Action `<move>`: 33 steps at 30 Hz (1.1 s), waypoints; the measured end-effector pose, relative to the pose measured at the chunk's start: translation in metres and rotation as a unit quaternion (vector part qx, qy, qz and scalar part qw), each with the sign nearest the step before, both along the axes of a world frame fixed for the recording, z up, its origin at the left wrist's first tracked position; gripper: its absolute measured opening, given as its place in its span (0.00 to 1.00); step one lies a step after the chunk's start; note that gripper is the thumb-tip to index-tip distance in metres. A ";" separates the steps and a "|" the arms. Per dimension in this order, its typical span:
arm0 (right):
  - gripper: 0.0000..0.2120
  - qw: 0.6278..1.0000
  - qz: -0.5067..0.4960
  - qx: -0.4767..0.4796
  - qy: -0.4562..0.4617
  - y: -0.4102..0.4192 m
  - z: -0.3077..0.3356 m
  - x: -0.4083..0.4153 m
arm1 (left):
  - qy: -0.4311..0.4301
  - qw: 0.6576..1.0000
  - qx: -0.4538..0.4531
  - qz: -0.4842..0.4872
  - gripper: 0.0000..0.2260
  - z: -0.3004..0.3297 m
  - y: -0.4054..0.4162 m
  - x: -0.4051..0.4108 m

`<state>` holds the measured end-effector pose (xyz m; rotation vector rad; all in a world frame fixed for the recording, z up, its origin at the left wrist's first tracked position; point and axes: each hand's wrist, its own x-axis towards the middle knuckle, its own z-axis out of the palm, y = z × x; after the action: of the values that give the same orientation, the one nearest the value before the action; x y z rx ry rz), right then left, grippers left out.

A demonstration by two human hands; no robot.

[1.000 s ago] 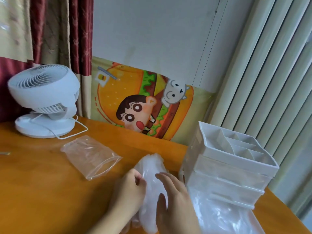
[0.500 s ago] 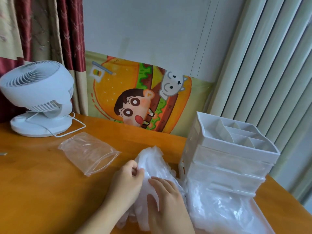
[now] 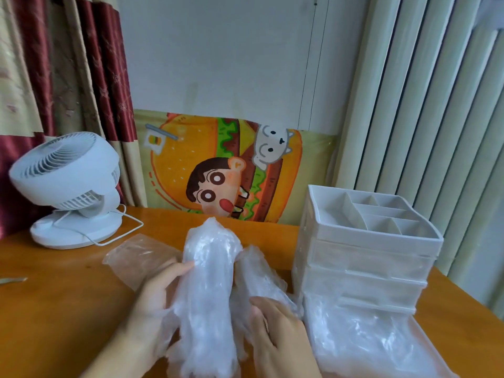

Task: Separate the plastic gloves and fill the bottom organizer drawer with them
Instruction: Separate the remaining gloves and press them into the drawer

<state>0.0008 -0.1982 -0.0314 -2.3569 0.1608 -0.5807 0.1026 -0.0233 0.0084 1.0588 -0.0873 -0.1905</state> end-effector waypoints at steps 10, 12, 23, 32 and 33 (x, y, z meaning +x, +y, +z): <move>0.23 0.844 0.210 0.493 0.022 0.015 0.030 -0.020 | -0.036 0.994 0.028 -0.102 0.20 -0.020 0.003 0.001; 0.16 0.871 0.120 0.477 -0.003 0.009 0.027 -0.018 | -0.053 0.995 0.050 -0.068 0.14 -0.019 0.005 -0.004; 0.05 0.921 0.053 0.387 0.004 0.000 0.019 -0.021 | -0.043 0.960 0.234 -0.147 0.11 -0.020 0.011 -0.030; 0.06 0.984 -0.037 0.138 -0.103 -0.015 0.012 -0.024 | -0.120 0.939 0.315 -0.061 0.05 -0.022 0.007 -0.034; 0.10 0.987 -0.031 0.084 -0.133 -0.015 0.013 -0.025 | -0.122 0.940 0.312 -0.059 0.05 -0.022 0.007 -0.033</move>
<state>-0.0246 -0.2128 -0.0181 -2.0950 0.1561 -0.8719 0.0692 -0.0163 -0.0139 1.7125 -0.3324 -0.1990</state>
